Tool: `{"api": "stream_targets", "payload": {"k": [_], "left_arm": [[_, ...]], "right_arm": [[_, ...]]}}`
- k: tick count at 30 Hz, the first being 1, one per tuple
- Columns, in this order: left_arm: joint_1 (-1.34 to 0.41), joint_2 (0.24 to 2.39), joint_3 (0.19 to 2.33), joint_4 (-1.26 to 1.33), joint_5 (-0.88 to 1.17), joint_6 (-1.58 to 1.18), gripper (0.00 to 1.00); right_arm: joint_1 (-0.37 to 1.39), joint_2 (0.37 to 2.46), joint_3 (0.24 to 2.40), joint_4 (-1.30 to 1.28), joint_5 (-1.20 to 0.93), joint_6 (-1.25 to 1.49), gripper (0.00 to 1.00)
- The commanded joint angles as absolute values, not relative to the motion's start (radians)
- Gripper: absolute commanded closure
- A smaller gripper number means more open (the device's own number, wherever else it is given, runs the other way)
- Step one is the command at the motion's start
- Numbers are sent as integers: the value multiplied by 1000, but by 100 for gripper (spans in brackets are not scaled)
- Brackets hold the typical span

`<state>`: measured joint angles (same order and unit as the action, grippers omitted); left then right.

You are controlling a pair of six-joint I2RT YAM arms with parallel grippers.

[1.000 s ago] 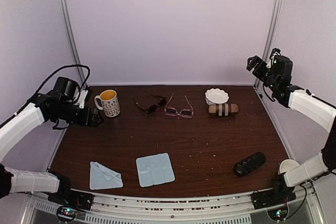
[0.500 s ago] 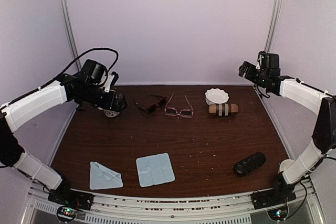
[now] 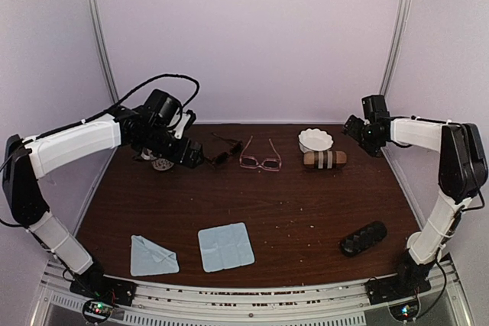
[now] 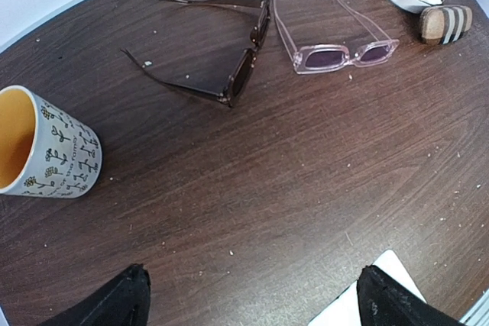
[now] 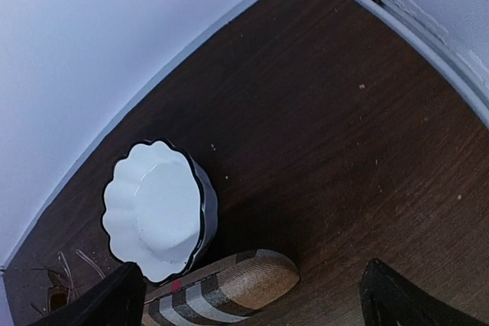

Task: Organize the sunglasses
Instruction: Move the sunglasses case to the center of the board.

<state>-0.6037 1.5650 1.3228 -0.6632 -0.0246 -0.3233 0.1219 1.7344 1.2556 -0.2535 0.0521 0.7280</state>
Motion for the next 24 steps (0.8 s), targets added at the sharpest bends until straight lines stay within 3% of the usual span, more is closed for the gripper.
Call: {"api": "stream_targets", "payload": {"k": [1, 10, 24], "left_arm": [[-620, 1540, 1336, -670, -71, -302, 2], [-630, 1386, 1242, -783, -176, -250, 2], [-631, 1001, 987, -894, -305, -268, 2]], "right_arm": [[124, 1745, 1185, -208, 1, 931, 0], [141, 1712, 1002, -70, -33, 1090, 0], [154, 1804, 1002, 67, -120, 1141, 0]]}}
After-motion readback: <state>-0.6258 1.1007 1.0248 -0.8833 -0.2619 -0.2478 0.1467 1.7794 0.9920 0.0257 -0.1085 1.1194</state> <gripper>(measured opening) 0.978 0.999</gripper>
